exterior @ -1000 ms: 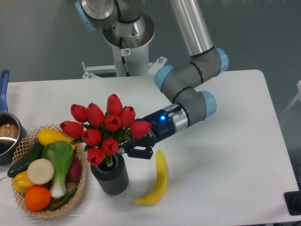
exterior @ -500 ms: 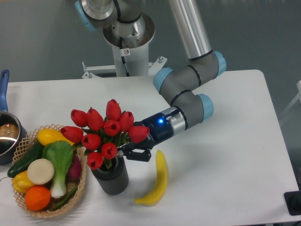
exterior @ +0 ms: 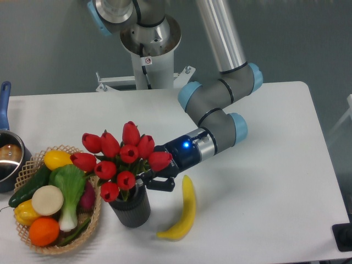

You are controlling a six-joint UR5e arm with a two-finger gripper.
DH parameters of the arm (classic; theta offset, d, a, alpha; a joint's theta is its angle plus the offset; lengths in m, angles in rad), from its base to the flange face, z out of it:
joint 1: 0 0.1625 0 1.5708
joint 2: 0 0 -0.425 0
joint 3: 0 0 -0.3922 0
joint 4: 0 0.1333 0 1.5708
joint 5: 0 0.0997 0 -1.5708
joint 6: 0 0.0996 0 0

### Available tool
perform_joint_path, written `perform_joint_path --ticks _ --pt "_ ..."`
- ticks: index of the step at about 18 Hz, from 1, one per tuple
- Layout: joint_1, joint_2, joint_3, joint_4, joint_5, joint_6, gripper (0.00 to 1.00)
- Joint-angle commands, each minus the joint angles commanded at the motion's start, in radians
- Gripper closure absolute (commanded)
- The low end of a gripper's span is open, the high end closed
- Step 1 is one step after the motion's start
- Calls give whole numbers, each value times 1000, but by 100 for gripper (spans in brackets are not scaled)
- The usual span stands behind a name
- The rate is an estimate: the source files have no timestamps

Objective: Insert the flowers into the vase
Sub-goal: 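Lower the tulip stems into the black vase opening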

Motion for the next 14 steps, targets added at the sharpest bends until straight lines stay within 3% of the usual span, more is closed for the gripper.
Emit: perform_joint_path --ticks 14 --pt "0 -18 -34 0 3 58 80"
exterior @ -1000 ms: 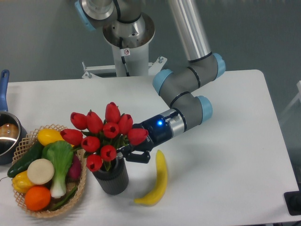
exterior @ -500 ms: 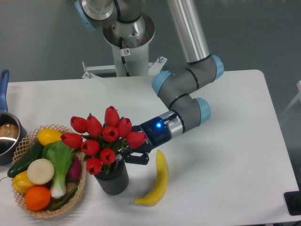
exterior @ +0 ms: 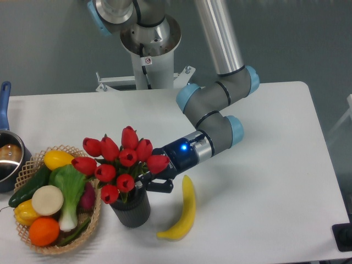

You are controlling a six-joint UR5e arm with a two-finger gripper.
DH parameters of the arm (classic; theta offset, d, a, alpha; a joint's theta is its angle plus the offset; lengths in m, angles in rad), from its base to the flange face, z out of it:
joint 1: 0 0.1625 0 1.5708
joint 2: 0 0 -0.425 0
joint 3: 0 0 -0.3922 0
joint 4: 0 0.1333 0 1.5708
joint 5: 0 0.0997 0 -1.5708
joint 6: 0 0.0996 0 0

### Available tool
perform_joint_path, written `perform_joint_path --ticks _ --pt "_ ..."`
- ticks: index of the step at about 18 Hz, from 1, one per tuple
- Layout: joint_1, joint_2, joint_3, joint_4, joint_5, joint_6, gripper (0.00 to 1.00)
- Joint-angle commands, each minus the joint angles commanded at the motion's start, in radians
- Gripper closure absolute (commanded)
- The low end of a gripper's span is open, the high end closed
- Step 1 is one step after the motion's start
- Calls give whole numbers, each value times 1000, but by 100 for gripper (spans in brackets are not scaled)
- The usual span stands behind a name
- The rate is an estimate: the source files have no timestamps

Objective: Insert the flowers into the vase
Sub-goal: 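Lower the tulip stems into the black vase opening, then open the gripper to release the tulip stems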

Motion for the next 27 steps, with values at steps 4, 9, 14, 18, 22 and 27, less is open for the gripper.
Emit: perform_joint_path --ticks 4,9,14,18,22,27 --pt "0 -6 -2 0 0 3 77" --pt "0 -14 0 0 2 5 76" --pt "0 -14 -2 0 2 5 73" --pt "2 -14 2 0 2 5 65" --pt "2 -14 2 0 2 5 59" --pt "2 -14 3 0 2 5 54"
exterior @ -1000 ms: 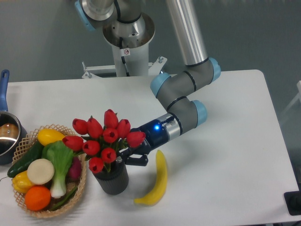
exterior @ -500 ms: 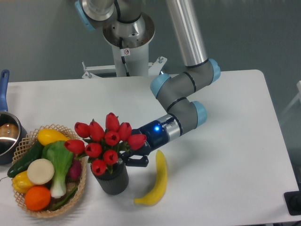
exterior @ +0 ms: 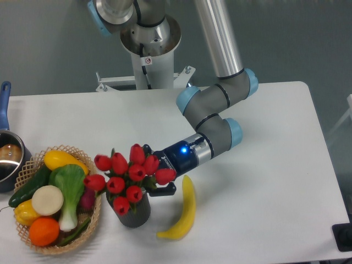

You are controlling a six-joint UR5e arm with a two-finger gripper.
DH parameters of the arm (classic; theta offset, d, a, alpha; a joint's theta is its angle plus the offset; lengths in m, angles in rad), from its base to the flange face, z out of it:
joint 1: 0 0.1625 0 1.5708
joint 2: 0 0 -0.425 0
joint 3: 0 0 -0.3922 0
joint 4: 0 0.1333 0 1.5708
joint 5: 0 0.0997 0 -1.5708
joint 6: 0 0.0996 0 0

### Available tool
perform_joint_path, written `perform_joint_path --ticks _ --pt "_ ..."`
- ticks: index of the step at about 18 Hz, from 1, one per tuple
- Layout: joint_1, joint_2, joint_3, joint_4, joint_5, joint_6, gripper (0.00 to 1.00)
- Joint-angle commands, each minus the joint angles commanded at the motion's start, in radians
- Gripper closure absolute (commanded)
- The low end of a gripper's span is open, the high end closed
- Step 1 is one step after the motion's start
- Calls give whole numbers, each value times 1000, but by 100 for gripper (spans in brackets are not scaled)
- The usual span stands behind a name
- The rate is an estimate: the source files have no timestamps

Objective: Insert the flowers into the vase
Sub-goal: 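Open the gripper to release the tulip stems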

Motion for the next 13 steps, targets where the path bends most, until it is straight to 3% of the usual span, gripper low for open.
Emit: perform_joint_path --ticks 2,6,7,10,13 --pt "2 0 0 0 0 0 51" --pt "3 0 2 0 -2 0 25" --pt "5 2 2 0 -2 0 1" --pt "14 11 15 -2 3 -11 0" --pt "31 46 12 3 121 -11 0"
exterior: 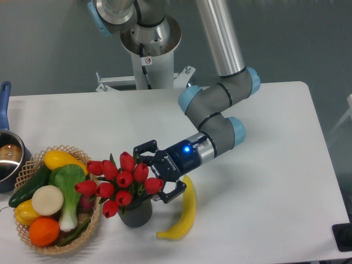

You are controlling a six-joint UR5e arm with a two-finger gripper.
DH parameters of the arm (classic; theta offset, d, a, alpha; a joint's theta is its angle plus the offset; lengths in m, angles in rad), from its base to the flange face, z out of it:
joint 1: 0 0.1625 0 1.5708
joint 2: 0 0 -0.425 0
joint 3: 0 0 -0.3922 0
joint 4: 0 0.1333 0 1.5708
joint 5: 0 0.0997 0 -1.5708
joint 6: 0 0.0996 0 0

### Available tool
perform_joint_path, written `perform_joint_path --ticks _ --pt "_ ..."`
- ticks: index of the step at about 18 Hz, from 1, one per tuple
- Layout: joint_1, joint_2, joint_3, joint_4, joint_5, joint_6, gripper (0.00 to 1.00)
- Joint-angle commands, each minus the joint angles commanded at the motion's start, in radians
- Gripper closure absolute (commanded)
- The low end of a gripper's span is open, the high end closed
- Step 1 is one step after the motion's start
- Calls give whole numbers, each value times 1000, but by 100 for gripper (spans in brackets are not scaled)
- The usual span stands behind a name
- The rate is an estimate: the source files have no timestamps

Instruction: Insert the flowers into the vase

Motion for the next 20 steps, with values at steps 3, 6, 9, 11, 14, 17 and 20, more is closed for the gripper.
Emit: perform_joint_path --ticks 3,6,9,11,14,17,20 --pt "2 54 -2 -3 82 -61 0" --pt "2 127 3 -3 134 -139 0" --pt "6 204 -18 -6 221 -161 0" --pt "11 276 -70 -6 317 -163 0" --pt "18 344 -92 -6 471 -163 0" --pt "34 408 -92 -8 667 -161 0" --pt "32 494 -87 -21 833 -169 0"
